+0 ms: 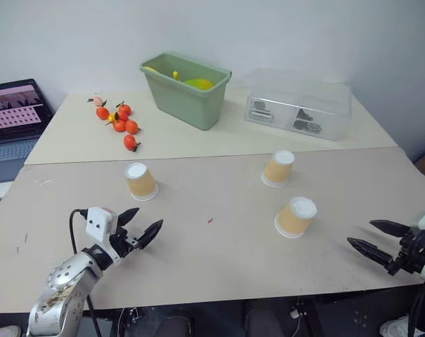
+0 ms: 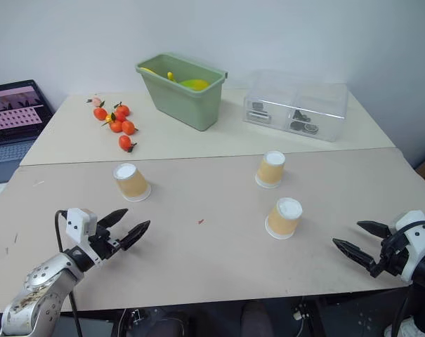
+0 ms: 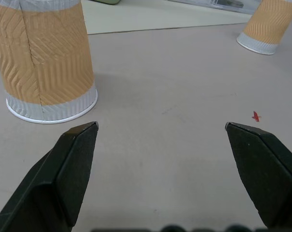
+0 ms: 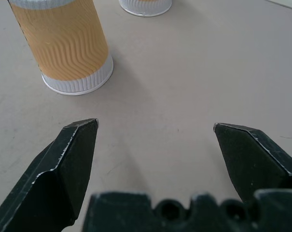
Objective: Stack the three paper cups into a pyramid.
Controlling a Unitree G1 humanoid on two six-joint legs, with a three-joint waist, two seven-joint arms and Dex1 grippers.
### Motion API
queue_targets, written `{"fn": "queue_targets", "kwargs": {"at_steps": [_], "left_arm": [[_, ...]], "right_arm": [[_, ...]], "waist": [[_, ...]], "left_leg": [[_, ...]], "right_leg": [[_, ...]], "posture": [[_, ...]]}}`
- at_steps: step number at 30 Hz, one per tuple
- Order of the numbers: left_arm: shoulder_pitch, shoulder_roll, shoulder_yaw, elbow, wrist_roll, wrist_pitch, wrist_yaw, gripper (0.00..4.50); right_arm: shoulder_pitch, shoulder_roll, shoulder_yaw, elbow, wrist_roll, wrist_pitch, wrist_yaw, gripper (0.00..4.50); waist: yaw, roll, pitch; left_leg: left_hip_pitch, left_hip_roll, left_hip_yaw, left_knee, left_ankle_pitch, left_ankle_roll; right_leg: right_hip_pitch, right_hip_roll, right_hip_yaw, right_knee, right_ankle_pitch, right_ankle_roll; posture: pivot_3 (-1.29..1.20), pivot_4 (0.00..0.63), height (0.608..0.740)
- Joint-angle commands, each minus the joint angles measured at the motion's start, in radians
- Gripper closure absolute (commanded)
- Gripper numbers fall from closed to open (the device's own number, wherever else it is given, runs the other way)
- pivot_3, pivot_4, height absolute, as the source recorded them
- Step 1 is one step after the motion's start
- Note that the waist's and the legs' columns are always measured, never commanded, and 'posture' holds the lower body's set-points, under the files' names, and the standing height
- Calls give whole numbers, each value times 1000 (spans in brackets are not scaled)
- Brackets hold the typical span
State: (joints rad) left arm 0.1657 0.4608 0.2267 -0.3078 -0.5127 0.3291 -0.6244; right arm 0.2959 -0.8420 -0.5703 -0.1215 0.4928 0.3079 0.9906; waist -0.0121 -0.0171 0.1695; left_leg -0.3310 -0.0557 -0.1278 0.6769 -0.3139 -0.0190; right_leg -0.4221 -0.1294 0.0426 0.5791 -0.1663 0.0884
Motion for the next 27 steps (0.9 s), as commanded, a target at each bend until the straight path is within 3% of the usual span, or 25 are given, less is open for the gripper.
{"fn": "queue_targets", "kwargs": {"at_steps": [1,5,12,27], "left_arm": [[-90,32,-33,-5,-8,17,-44,0],[-263,84,-155,29,86,-18,-116,0],[-429,15,-218,55,125,2,-48,0],[-513,-24,-245,111,199,40,3,0]], "right_arm": [[53,30,-62,-137,56,43,-26,23],[132,87,-62,-316,103,106,-75,23],[91,128,15,-374,103,126,-144,23],[-96,192,183,-319,92,110,-213,23]], "waist": [[1,0,0],[24,2,0],[0,0,0],[0,0,1]], "left_leg": [[0,0,0,0,0,0],[-2,0,-2,2,0,0],[-1,0,1,2,-1,-1],[2,0,1,3,-1,-1]], "right_leg": [[0,0,0,0,0,0],[-1,1,-2,1,0,0],[-1,1,1,-1,1,1],[-2,1,1,-1,2,0]], "posture": [[0,150,738],[0,150,738],[0,150,738],[0,150,738]]}}
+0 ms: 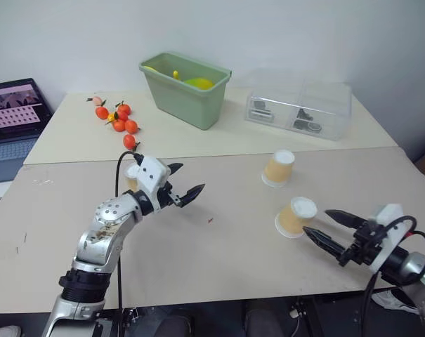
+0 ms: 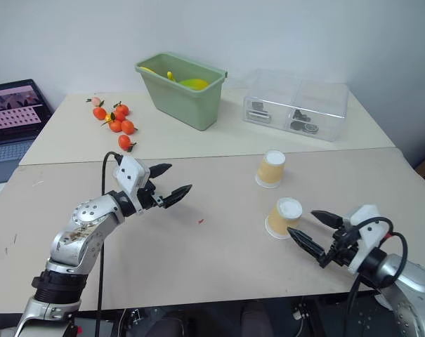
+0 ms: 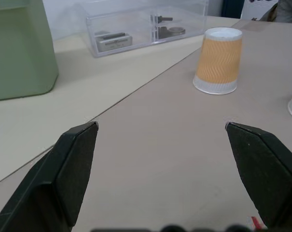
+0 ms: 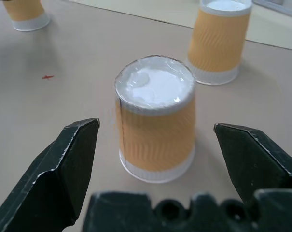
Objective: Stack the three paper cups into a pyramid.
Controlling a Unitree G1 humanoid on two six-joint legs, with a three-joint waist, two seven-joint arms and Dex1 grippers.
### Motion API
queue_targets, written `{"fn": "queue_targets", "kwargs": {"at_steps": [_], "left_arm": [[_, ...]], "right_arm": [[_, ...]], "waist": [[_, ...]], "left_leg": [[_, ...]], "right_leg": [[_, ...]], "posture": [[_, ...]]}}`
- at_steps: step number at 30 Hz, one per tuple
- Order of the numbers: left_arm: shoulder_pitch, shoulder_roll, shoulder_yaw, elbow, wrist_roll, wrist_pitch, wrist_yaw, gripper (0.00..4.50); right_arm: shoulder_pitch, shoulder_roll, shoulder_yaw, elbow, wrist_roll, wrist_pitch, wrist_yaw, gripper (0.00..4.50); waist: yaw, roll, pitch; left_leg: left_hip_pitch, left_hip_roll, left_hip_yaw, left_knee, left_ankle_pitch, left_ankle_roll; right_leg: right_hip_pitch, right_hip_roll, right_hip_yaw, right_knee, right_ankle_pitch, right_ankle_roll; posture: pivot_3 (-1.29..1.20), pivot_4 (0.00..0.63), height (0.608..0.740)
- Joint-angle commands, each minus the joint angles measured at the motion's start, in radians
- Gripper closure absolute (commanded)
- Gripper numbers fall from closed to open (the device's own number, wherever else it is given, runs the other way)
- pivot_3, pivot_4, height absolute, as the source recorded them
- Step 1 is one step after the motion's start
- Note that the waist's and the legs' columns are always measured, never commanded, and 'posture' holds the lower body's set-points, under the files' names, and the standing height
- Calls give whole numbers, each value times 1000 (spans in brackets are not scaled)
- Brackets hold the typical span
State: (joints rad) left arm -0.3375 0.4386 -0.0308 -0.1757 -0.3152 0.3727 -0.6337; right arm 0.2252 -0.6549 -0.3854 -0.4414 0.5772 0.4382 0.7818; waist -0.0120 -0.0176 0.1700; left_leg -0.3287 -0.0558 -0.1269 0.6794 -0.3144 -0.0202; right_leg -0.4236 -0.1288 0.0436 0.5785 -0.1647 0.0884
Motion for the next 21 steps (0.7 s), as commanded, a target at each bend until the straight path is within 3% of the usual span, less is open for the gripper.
{"fn": "queue_targets", "kwargs": {"at_steps": [1,12,13,14,15,17,21], "left_arm": [[-5,-1,16,-25,1,-1,14,0],[81,2,56,-132,-82,18,-15,0],[93,2,62,-142,-89,15,-17,0],[104,3,69,-150,-95,13,-19,0],[119,4,78,-155,-98,5,-18,0],[144,7,93,-160,-94,-5,-11,0],[195,9,127,-173,-85,-30,6,0]], "right_arm": [[-33,7,1,7,7,-21,-4,23],[-159,20,86,106,-20,-42,10,23],[-167,22,93,116,-27,-51,11,523],[-176,25,98,125,-22,-49,14,634],[-184,24,106,134,-19,-50,23,1144],[-211,23,120,163,-31,-56,26,1610],[-306,28,132,216,-11,-43,33,1754]], "waist": [[0,0,0],[-2,0,0],[-1,0,0],[-1,0,0],[-1,0,0],[-1,0,0],[-5,0,0]], "left_leg": [[1,0,0,0,0,0],[3,0,0,0,0,0],[3,0,0,0,0,0],[3,0,0,0,0,0],[3,0,0,0,0,0],[3,0,0,0,0,0],[5,0,1,0,0,0]], "right_leg": [[0,0,0,0,0,0],[0,0,0,0,0,-1],[0,0,0,0,0,-1],[0,0,0,0,0,-1],[0,0,0,0,0,-1],[0,0,0,0,0,-1],[1,0,0,0,1,-1]], "posture": [[0,150,738],[0,150,738],[0,150,738],[0,150,738],[0,150,738],[0,150,738],[0,150,738]]}}
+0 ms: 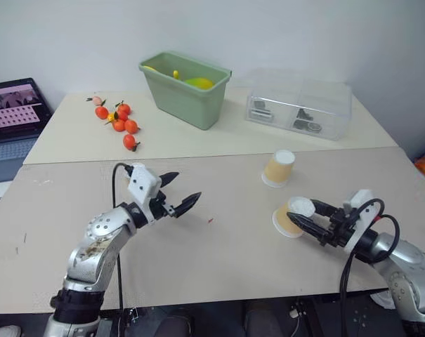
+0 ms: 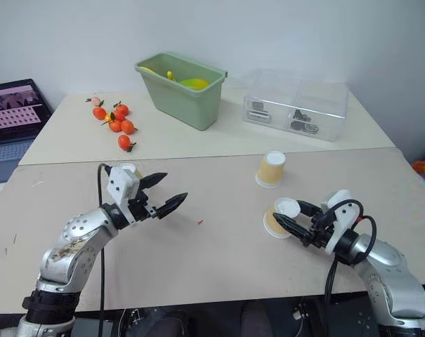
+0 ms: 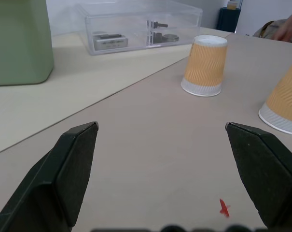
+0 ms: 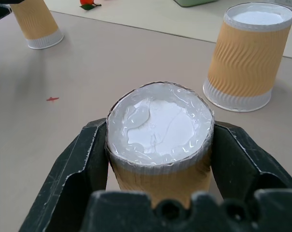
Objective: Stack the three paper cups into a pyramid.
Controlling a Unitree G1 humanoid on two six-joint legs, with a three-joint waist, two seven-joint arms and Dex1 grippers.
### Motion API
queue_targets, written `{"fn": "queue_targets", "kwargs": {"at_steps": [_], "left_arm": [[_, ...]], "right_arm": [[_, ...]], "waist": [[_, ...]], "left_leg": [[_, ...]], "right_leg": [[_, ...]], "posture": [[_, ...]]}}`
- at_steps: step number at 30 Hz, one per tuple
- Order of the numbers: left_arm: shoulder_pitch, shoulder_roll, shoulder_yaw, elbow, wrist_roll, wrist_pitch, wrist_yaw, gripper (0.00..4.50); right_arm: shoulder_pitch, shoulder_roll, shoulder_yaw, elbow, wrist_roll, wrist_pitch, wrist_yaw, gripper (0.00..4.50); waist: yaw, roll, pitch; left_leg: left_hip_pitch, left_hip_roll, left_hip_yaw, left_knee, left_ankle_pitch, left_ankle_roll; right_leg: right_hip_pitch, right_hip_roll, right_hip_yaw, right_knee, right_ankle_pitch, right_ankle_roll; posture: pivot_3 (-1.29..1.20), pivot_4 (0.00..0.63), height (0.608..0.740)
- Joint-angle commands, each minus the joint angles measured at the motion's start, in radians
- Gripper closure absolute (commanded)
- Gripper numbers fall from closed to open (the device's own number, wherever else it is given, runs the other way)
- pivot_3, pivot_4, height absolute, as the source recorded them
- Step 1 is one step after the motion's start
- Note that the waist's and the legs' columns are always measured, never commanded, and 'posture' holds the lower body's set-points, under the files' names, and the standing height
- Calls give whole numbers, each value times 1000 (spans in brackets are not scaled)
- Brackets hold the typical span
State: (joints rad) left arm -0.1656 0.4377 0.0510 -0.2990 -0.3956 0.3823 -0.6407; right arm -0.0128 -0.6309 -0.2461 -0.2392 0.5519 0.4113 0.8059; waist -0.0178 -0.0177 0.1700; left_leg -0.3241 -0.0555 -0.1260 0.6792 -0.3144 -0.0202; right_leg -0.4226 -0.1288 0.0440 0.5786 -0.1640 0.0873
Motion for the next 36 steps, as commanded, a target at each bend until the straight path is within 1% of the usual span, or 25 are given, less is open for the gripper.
{"fn": "queue_targets", "kwargs": {"at_steps": [1,5,7,10,14,17,22,29,33,35,36], "left_arm": [[36,10,52,-50,2,-48,18,0],[91,11,85,-40,55,-93,68,0],[111,2,102,-42,64,-108,93,0],[144,-17,117,-70,63,-115,128,0],[180,-31,132,-95,86,-132,174,0],[197,-46,154,-109,73,-133,197,0],[214,-58,161,-132,71,-129,220,0],[213,-82,156,-139,73,-129,255,0],[229,-96,150,-150,79,-135,266,0],[229,-100,150,-150,79,-135,271,0],[229,-101,150,-149,79,-136,272,0]], "right_arm": [[-99,8,2,22,22,-9,13,1754],[-254,57,55,36,81,48,14,1754],[-313,85,101,30,106,82,38,1754],[-397,126,190,77,81,98,76,1754],[-474,164,298,117,59,101,155,1754],[-536,199,363,180,14,65,196,1754],[-658,287,454,349,-98,-46,240,1754],[-756,368,493,504,-180,-132,297,1754],[-785,384,502,603,-240,-195,304,1754],[-794,391,494,668,-269,-235,289,788],[-797,393,491,686,-276,-246,288,756]], "waist": [[1,0,0],[-5,0,0],[-2,0,0],[1,0,0],[6,0,0],[4,0,0],[-2,0,0],[-2,0,0],[-4,0,0],[-5,0,0],[-5,0,0]], "left_leg": [[0,0,0,0,0,0],[1,1,0,0,0,0],[1,1,1,-1,0,0],[1,1,0,-1,0,0],[0,0,0,-1,0,0],[-1,0,0,-1,0,0],[-2,0,0,-1,0,0],[-3,0,0,-1,0,-1],[-9,1,0,-1,0,-3],[-11,1,0,-1,3,-9],[-12,1,0,-1,4,-11]], "right_leg": [[0,0,0,0,0,0],[0,0,0,0,0,-1],[0,0,0,0,1,-1],[-1,0,0,0,5,-8],[-2,0,0,0,5,-9],[-3,0,-1,0,6,-9],[-5,0,-1,0,6,-9],[-7,0,-1,0,6,-10],[-15,0,-1,1,7,-11],[-19,0,-1,2,8,-12],[-19,0,-1,2,8,-12]], "posture": [[0,150,738],[0,150,738],[0,150,738],[0,150,738],[0,150,738],[0,150,738],[0,150,738],[0,150,738],[0,150,738],[0,150,738],[0,150,738]]}}
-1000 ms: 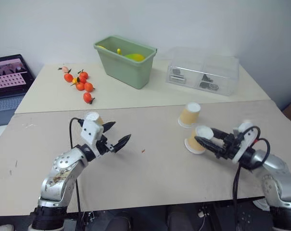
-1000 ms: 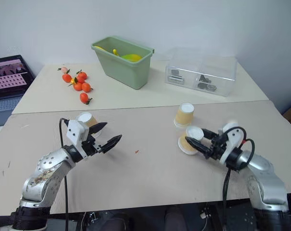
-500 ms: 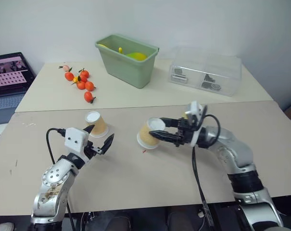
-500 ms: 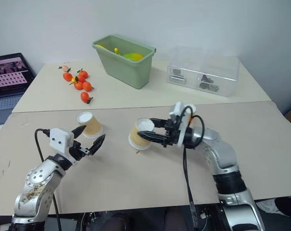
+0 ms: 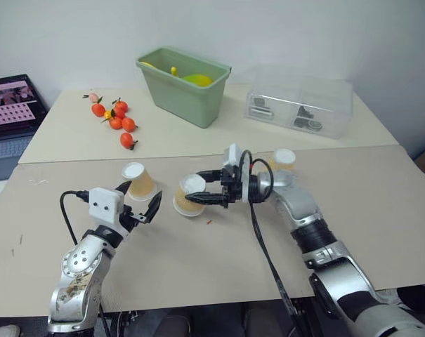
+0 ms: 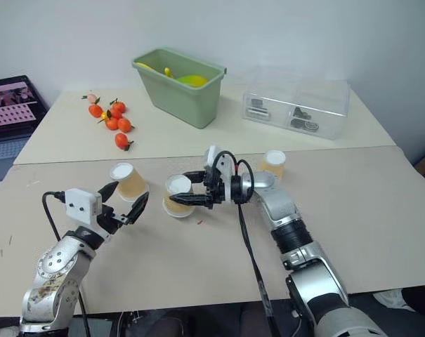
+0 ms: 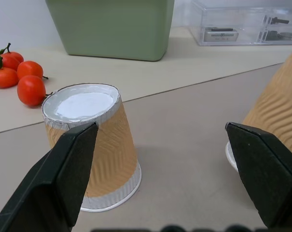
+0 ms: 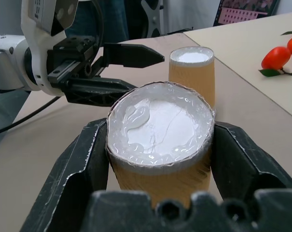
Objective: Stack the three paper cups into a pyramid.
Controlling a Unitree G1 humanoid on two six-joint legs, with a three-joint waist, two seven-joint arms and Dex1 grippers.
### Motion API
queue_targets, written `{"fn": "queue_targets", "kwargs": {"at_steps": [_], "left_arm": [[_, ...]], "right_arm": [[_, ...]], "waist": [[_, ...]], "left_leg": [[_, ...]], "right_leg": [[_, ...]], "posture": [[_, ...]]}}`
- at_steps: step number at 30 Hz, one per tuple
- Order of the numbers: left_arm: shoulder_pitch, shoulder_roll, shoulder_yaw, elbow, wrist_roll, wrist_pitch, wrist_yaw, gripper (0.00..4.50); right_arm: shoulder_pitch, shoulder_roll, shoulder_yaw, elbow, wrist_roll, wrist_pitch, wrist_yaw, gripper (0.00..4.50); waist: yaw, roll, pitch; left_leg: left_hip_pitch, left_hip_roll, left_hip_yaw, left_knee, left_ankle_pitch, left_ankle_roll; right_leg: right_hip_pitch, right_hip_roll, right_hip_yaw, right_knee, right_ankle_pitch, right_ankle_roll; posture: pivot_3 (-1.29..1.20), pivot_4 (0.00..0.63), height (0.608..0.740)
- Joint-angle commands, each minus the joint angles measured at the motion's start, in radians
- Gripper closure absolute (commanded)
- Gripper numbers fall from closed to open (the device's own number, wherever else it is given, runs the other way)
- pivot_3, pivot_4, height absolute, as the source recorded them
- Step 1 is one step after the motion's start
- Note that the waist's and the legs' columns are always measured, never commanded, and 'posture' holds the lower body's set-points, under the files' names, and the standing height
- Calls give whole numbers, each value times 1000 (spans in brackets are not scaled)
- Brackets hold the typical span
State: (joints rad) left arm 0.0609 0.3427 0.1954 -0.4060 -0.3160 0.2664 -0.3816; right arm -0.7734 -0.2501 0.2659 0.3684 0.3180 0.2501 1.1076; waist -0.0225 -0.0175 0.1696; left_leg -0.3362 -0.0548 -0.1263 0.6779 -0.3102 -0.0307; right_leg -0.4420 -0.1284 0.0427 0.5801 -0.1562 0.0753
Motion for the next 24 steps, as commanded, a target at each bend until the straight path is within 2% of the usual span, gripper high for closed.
{"fn": "queue_targets", "kwargs": {"at_steps": [1,2,6,14,17,21,24], "left_arm": [[0,-7,5,-40,0,-20,15,0],[-2,-7,4,-39,0,-20,15,0],[-11,-8,-3,-34,-2,-20,11,0],[-63,-10,-38,13,-11,-21,-20,0],[-93,-13,-48,41,-13,-21,-31,0],[-131,-15,-57,73,-21,-20,-53,0],[-148,-12,-65,79,-35,-15,-80,0]], "right_arm": [[-42,15,-26,107,-59,-98,-31,518],[-47,17,-30,130,-71,-106,-44,70],[-45,14,-66,122,-42,-73,-30,70],[-19,-58,-276,-54,206,218,-17,70],[33,-100,-327,-158,275,315,-33,70],[148,-176,-359,-298,287,360,-69,70],[221,-242,-453,-388,320,391,-129,70]], "waist": [[0,0,0],[-1,0,0],[-5,0,0],[-7,0,0],[-3,0,0],[0,0,0],[4,0,0]], "left_leg": [[0,0,0,0,1,-2],[0,0,0,0,1,-2],[0,0,0,0,-1,1],[-1,0,0,0,-2,4],[-1,0,0,0,-3,5],[0,0,0,0,-3,5],[-1,0,0,0,-3,5]], "right_leg": [[0,0,0,0,0,0],[0,0,0,0,0,0],[0,0,0,0,0,0],[0,0,0,0,0,0],[1,0,0,-1,0,0],[1,0,0,-1,0,0],[1,0,0,0,0,0]], "posture": [[0,150,738],[0,150,738],[0,150,738],[0,150,738],[0,150,738],[0,150,738],[0,150,738]]}}
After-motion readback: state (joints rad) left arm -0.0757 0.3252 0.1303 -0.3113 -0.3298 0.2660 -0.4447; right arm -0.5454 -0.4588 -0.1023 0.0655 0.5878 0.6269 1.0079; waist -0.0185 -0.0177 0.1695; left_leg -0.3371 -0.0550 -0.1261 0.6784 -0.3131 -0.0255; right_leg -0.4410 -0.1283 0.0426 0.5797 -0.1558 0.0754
